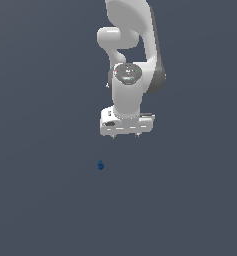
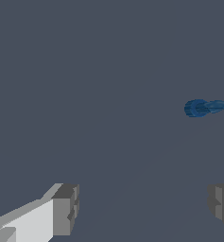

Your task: Pick up the object and move it to a goal position.

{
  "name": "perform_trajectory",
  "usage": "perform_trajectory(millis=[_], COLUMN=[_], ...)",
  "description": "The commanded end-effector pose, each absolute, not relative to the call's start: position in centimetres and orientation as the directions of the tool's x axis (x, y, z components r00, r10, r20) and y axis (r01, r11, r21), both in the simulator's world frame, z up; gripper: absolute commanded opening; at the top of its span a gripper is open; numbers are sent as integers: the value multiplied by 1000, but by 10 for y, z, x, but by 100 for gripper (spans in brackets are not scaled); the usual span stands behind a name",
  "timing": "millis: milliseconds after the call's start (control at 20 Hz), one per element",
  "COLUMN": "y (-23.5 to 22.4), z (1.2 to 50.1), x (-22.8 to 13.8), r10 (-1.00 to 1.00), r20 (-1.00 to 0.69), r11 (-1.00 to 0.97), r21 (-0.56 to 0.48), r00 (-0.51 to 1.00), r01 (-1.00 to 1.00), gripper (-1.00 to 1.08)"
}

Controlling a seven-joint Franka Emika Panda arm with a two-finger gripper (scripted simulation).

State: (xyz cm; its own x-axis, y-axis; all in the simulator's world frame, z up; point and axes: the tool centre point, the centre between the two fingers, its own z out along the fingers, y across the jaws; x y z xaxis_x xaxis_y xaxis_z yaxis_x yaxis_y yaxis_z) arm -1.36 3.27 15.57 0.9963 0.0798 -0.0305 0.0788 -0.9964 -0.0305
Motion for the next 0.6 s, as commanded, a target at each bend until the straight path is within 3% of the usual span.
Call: perform_trajectory(millis=[0,550], y=[33,61], z=[156,175], x=[-14,-10], r10=[80,101], r20=[-31,-6], r11=[-996,-993], r21=[-30,-58], r00=[996,995], r01=[79,100], gripper=[100,100])
